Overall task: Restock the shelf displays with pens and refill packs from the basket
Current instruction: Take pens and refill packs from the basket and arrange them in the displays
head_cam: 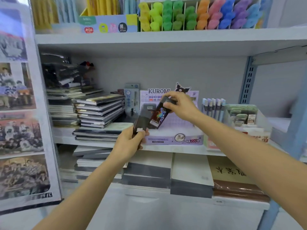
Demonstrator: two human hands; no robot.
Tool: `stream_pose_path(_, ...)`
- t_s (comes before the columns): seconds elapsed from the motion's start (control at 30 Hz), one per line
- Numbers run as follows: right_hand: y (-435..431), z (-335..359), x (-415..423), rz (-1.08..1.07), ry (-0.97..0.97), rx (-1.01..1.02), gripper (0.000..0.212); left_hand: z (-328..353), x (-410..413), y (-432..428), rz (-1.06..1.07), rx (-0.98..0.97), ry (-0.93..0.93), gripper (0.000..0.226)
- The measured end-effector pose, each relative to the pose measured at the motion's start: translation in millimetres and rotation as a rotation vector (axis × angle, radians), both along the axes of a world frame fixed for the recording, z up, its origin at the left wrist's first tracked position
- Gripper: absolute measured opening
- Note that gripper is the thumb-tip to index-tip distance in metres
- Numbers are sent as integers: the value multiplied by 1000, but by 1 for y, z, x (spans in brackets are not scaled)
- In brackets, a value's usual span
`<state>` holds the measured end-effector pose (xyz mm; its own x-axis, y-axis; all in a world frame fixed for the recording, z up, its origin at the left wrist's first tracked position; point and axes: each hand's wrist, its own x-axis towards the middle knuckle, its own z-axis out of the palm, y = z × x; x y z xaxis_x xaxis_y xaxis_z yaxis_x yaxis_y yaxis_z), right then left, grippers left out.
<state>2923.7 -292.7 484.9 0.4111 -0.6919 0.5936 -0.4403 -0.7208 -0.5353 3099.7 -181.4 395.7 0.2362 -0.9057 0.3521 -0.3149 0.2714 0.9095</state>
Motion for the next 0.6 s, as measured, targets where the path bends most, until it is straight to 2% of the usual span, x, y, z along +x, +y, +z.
stream_pose_path(0.13,-2,9,13,73,-87,-1,18,0,7,-1,-18,-33,145,19)
stream_pose_path(0.27,-6,-4,22,62,74,-83,15,-6,8,-3,28,-72,191,19)
stream_pose_path(0.37,-10,-8,20,64,89,-79,14,-7,8,-5,25,-85,219,18)
stream_pose_path(0.6,-11,-1,39,42,228,-170,26,-8,13,-9,6,-68,224,17)
